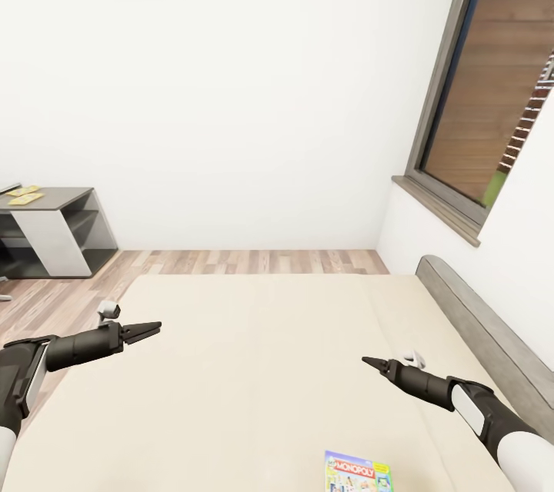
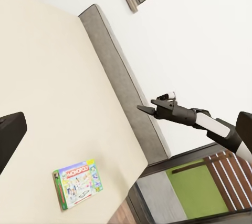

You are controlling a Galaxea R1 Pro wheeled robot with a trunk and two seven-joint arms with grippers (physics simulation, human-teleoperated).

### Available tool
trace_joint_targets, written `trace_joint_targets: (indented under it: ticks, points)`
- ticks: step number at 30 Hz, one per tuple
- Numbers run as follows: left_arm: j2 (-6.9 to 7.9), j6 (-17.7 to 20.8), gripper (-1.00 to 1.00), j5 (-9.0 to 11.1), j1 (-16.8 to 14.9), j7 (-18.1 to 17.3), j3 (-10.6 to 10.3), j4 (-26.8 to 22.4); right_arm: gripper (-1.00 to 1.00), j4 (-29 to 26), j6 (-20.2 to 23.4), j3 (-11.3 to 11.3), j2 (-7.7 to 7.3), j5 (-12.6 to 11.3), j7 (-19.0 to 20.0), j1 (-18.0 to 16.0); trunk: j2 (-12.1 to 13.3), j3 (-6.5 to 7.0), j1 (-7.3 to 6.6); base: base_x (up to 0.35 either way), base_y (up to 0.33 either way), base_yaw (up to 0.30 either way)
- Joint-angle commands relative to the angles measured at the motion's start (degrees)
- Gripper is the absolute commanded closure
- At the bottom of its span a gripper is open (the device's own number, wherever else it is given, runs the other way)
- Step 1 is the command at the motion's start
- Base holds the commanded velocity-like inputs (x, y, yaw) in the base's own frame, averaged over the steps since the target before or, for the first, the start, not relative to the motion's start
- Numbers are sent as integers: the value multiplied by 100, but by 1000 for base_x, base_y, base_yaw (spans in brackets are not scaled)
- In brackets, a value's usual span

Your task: Put all the toys in the child's room - the three board games (two on the bed and one on the table), the two jigsaw puzzles on the table, and the tennis ball on the table - inside the toy box on the table in the child's room.

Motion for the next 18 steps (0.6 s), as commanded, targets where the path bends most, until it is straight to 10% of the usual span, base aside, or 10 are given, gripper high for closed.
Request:
trace_joint_targets:
  ticks: [1,18]
  points:
    - [-2,60,-100,-39,-6,-40,9,-3,-100,0,48,-12,0,-24,10,-3,-13,-13,4,0,-24,0]
    - [-1,60,-100,-39,-6,-40,9,-3,-100,0,45,-4,0,-17,-129,-2,-13,-13,4,0,-6,0]
